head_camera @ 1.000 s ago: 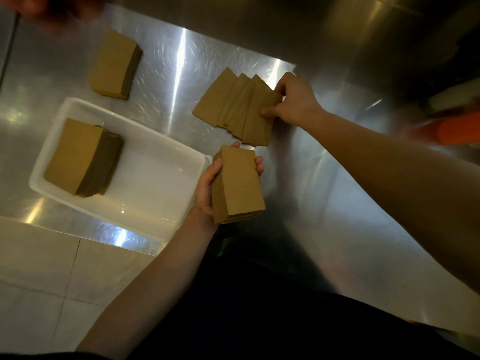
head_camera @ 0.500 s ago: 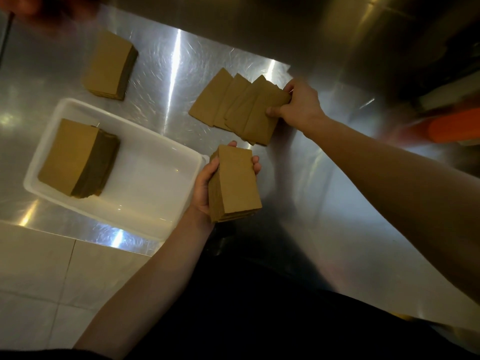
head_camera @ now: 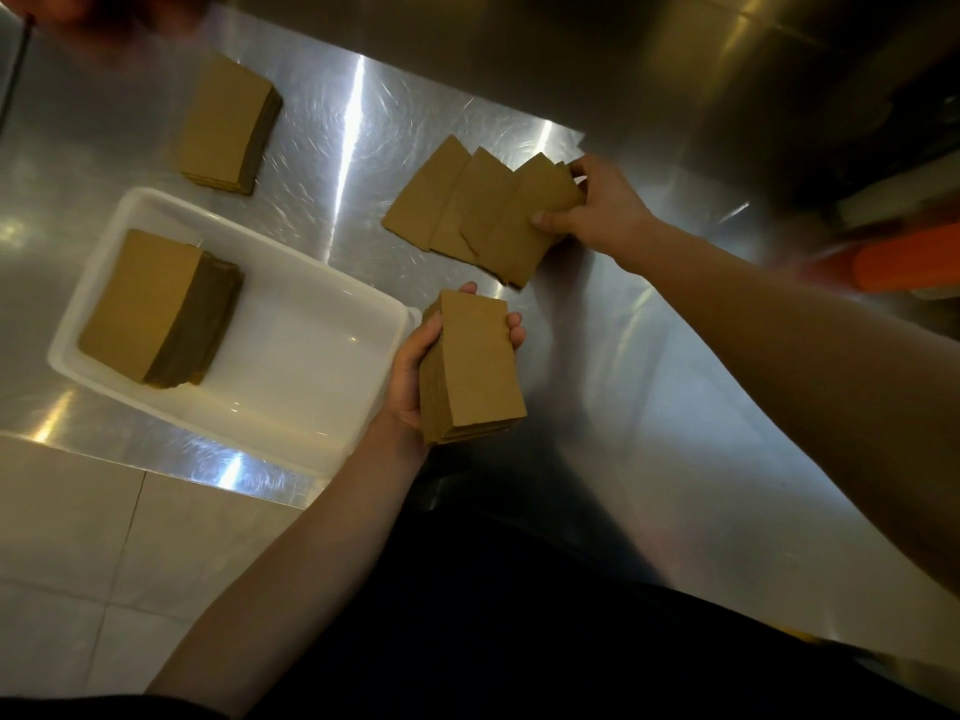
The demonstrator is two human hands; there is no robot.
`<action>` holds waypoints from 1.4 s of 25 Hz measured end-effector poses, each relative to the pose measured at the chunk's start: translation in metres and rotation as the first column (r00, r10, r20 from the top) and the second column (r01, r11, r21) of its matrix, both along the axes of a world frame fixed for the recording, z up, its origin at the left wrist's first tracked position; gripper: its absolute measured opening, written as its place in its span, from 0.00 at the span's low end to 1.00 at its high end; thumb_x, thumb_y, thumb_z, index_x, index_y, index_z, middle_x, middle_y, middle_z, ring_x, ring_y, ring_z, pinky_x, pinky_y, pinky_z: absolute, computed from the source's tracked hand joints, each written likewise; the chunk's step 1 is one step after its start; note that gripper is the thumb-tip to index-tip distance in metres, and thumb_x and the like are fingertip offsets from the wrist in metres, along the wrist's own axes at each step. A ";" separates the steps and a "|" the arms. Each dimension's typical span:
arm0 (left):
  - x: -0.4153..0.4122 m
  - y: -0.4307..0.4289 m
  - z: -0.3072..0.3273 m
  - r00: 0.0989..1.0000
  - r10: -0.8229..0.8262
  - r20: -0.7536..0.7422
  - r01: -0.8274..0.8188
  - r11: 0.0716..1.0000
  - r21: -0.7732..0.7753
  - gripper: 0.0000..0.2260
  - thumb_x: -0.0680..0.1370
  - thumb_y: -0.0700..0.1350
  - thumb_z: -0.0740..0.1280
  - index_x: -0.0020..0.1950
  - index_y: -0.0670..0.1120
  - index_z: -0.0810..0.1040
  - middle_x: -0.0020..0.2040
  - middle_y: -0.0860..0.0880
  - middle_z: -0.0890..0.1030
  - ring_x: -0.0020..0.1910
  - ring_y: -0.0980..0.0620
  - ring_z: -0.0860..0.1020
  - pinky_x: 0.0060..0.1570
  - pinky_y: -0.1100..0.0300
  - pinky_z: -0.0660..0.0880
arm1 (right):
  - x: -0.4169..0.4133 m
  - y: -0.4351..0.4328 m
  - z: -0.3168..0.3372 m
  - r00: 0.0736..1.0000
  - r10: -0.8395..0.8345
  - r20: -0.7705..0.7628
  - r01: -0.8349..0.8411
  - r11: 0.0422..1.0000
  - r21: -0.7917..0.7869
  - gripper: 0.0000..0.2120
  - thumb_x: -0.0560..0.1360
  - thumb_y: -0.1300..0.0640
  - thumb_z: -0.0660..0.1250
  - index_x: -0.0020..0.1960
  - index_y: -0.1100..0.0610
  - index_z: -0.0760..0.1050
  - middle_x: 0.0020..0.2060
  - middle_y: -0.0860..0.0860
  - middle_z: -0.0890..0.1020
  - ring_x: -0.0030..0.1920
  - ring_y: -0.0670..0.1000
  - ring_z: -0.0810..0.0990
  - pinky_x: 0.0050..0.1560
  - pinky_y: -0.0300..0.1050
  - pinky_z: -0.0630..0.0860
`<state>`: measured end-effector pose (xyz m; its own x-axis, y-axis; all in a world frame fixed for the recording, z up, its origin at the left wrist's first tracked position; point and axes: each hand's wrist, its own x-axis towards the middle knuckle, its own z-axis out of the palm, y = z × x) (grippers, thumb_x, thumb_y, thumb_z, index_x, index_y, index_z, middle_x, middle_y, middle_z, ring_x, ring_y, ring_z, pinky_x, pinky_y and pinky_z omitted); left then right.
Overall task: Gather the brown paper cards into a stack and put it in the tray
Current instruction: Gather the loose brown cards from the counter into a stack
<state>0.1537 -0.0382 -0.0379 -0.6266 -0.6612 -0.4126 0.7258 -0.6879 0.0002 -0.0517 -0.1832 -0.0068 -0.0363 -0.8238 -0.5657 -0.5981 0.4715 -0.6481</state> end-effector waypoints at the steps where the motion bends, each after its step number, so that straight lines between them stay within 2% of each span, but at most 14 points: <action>1: 0.000 0.000 0.001 1.000 0.003 0.003 -0.003 1.000 0.000 0.22 0.75 0.50 0.70 0.68 0.51 0.70 0.63 0.36 0.74 0.60 0.40 0.77 0.56 0.46 0.78 | 0.003 -0.002 -0.002 0.999 0.038 -0.031 -0.037 0.999 0.008 0.34 0.68 0.54 0.77 0.68 0.57 0.65 0.58 0.53 0.76 0.54 0.51 0.77 0.51 0.41 0.77; 3: 0.000 0.000 0.001 1.000 0.007 0.027 -0.007 1.000 0.002 0.23 0.74 0.49 0.72 0.67 0.51 0.71 0.62 0.36 0.75 0.59 0.40 0.78 0.55 0.47 0.78 | 0.008 -0.007 -0.009 0.983 0.115 -0.141 -0.116 0.993 0.003 0.37 0.66 0.51 0.78 0.69 0.57 0.65 0.62 0.55 0.74 0.59 0.54 0.75 0.59 0.49 0.76; 7: 0.000 -0.002 0.001 0.999 0.018 0.035 -0.018 1.000 0.005 0.23 0.73 0.49 0.73 0.67 0.50 0.72 0.62 0.35 0.76 0.59 0.40 0.78 0.55 0.47 0.78 | 0.014 -0.014 -0.012 0.978 0.073 -0.197 -0.072 0.997 0.010 0.35 0.64 0.52 0.79 0.64 0.59 0.66 0.61 0.56 0.73 0.60 0.54 0.74 0.59 0.49 0.75; 9: 0.000 -0.002 0.000 0.999 0.016 0.036 -0.016 1.000 -0.002 0.23 0.74 0.49 0.72 0.67 0.50 0.72 0.63 0.35 0.76 0.59 0.40 0.78 0.56 0.47 0.78 | 0.011 -0.015 -0.009 0.982 0.065 -0.177 -0.062 0.998 0.023 0.34 0.65 0.53 0.79 0.64 0.59 0.67 0.59 0.54 0.73 0.58 0.52 0.74 0.58 0.47 0.74; 12: -0.001 -0.001 -0.001 0.999 0.005 0.044 -0.005 1.000 0.000 0.22 0.74 0.49 0.72 0.67 0.50 0.73 0.63 0.36 0.74 0.60 0.40 0.77 0.55 0.47 0.78 | 0.006 -0.013 0.000 0.998 0.058 -0.038 -0.058 0.998 0.008 0.33 0.67 0.56 0.78 0.66 0.58 0.65 0.58 0.52 0.73 0.57 0.52 0.74 0.59 0.48 0.75; 15: 0.000 0.000 0.001 0.999 0.012 0.036 -0.013 1.000 0.020 0.22 0.73 0.49 0.73 0.66 0.50 0.74 0.63 0.36 0.75 0.59 0.40 0.78 0.55 0.47 0.78 | 0.008 -0.018 0.009 0.985 0.171 0.015 -0.172 0.985 0.012 0.33 0.68 0.57 0.77 0.66 0.58 0.65 0.57 0.51 0.73 0.56 0.51 0.74 0.60 0.48 0.76; 20: -0.001 0.001 0.005 1.000 0.010 -0.003 -0.010 1.000 0.020 0.20 0.74 0.49 0.71 0.65 0.50 0.75 0.62 0.35 0.76 0.60 0.40 0.78 0.55 0.46 0.78 | 0.037 -0.033 0.000 0.916 0.353 -0.193 -0.354 0.935 0.029 0.36 0.66 0.52 0.78 0.68 0.59 0.65 0.63 0.55 0.73 0.61 0.54 0.73 0.55 0.43 0.71; 23: -0.001 0.000 0.006 1.000 0.004 -0.020 -0.003 1.000 0.025 0.19 0.75 0.49 0.71 0.65 0.51 0.74 0.63 0.35 0.75 0.61 0.40 0.77 0.56 0.46 0.77 | 0.045 -0.037 -0.008 0.915 0.327 -0.236 -0.320 0.945 0.069 0.36 0.63 0.51 0.80 0.65 0.59 0.66 0.59 0.56 0.73 0.58 0.55 0.74 0.55 0.48 0.75; 25: 0.000 0.002 0.005 1.000 0.006 -0.008 -0.005 0.999 0.038 0.20 0.74 0.49 0.71 0.65 0.51 0.75 0.63 0.35 0.76 0.61 0.40 0.77 0.56 0.46 0.77 | 0.041 -0.038 -0.006 0.948 0.284 -0.144 -0.275 0.958 0.084 0.36 0.65 0.53 0.79 0.66 0.59 0.65 0.57 0.53 0.72 0.56 0.52 0.73 0.53 0.45 0.75; 27: 0.001 0.003 0.004 1.000 0.009 0.004 -0.009 0.999 0.041 0.20 0.74 0.49 0.72 0.65 0.51 0.76 0.63 0.36 0.76 0.61 0.41 0.78 0.56 0.46 0.77 | 0.037 -0.039 0.001 0.979 0.200 0.033 -0.203 0.974 0.101 0.34 0.69 0.58 0.76 0.68 0.59 0.63 0.56 0.50 0.71 0.56 0.50 0.73 0.46 0.37 0.74; 29: 0.001 0.004 0.005 1.000 0.018 0.008 -0.018 0.998 0.053 0.20 0.73 0.49 0.72 0.65 0.51 0.76 0.63 0.36 0.77 0.60 0.41 0.78 0.56 0.46 0.77 | 0.041 -0.043 0.005 0.976 0.153 0.154 -0.173 0.977 0.121 0.33 0.70 0.60 0.75 0.69 0.59 0.62 0.59 0.51 0.72 0.58 0.51 0.74 0.43 0.37 0.76; 30: 0.001 0.003 0.006 1.000 0.022 0.016 -0.023 0.998 0.057 0.20 0.73 0.49 0.72 0.65 0.51 0.77 0.62 0.36 0.77 0.60 0.41 0.78 0.56 0.47 0.77 | 0.045 -0.047 0.005 0.973 0.158 0.167 -0.181 0.975 0.130 0.33 0.71 0.59 0.75 0.70 0.59 0.62 0.60 0.52 0.72 0.59 0.51 0.74 0.43 0.37 0.76; 33: 0.000 0.003 0.010 0.999 0.034 0.042 -0.037 0.998 0.053 0.21 0.71 0.49 0.74 0.63 0.51 0.78 0.60 0.37 0.79 0.58 0.41 0.79 0.54 0.48 0.78 | 0.066 -0.057 0.001 0.965 0.257 0.042 -0.260 0.957 0.126 0.36 0.71 0.55 0.75 0.71 0.58 0.59 0.65 0.54 0.70 0.58 0.51 0.72 0.44 0.38 0.74; 35: 0.000 0.004 0.011 0.999 0.046 0.024 -0.048 0.997 0.061 0.21 0.71 0.48 0.74 0.63 0.50 0.78 0.59 0.36 0.79 0.58 0.40 0.80 0.54 0.47 0.78 | 0.079 -0.061 -0.004 0.938 0.336 -0.088 -0.327 0.939 0.105 0.40 0.69 0.51 0.76 0.72 0.59 0.57 0.67 0.55 0.69 0.62 0.54 0.72 0.51 0.41 0.72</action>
<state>0.1540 -0.0346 -0.0270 -0.5852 -0.6627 -0.4674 0.7577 -0.6521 -0.0241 0.0269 -0.2446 -0.0111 0.1683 -0.7468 -0.6434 -0.7913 0.2869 -0.5400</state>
